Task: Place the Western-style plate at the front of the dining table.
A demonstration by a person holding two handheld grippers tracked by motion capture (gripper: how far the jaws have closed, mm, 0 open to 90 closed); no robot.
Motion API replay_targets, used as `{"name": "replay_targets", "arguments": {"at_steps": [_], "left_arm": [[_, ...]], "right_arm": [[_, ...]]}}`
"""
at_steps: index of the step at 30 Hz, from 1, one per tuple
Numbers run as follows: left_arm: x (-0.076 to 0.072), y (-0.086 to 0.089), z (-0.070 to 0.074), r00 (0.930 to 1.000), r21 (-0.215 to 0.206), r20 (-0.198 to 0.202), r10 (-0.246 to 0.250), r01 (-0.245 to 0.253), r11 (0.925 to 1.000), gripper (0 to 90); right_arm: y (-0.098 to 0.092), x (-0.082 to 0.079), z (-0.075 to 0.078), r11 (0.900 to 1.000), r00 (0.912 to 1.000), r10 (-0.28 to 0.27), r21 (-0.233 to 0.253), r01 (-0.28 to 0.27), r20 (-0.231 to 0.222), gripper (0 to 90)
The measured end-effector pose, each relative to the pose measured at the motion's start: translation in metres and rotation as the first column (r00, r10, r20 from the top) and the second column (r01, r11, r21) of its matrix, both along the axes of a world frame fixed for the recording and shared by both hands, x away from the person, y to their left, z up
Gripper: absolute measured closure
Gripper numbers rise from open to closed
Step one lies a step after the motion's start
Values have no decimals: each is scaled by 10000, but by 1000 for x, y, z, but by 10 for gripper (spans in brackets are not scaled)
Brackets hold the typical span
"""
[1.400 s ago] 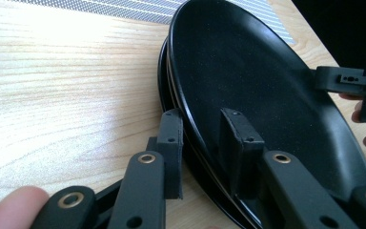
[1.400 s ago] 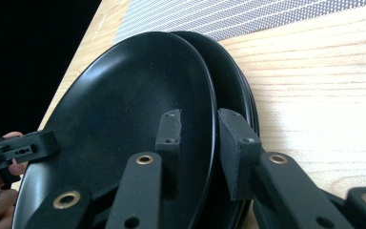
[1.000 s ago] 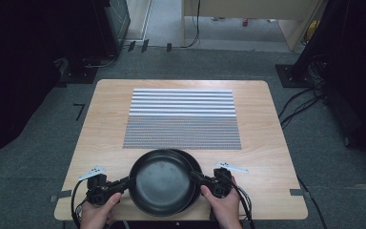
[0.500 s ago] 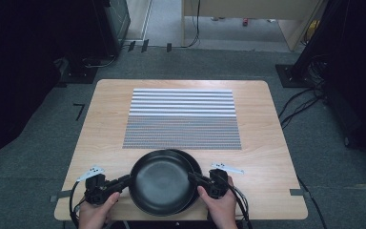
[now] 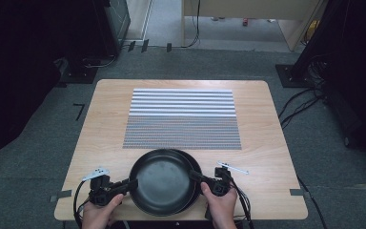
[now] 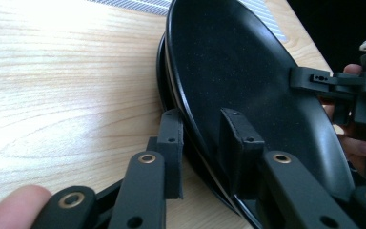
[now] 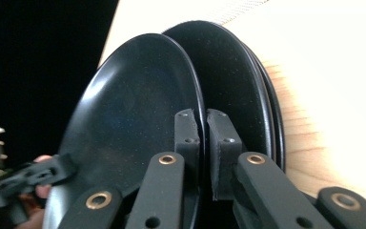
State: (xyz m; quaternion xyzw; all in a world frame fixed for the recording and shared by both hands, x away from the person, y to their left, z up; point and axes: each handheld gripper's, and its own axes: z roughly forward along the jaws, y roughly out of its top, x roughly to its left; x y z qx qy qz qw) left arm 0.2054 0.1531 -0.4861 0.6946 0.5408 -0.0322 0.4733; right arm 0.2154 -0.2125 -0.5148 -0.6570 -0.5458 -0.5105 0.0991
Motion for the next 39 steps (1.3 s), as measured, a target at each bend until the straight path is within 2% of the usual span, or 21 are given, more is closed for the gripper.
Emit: {"name": "replay_targets", "arguments": {"at_steps": [3, 10, 18, 25, 32, 39], "left_arm": [[1, 0, 0, 9999, -285, -68, -88, 86, 9996, 742], [6, -4, 7, 9998, -215, -86, -188, 186, 9996, 752], [17, -9, 25, 9996, -347, 219, -158, 166, 9993, 757], [39, -17, 42, 9987, -511, 493, -108, 133, 9986, 770], [65, -25, 55, 9988, -704, 458, -175, 207, 9973, 782], [90, -31, 61, 9994, -818, 283, -184, 206, 9964, 784]], "right_arm": [[-2, -1, 3, 9998, 9998, -104, 165, 100, 191, 853], [-5, -1, 7, 9999, 9993, -159, -2, 159, 353, 848], [-10, 7, 27, 9998, 9985, -192, -21, 193, 506, 846], [-18, 25, 46, 9998, 9971, -159, -73, 165, 746, 843], [-27, 45, 63, 9996, 9950, -189, -201, 209, 978, 843], [-34, 67, 73, 9993, 9955, -205, -282, 232, 926, 844]]}}
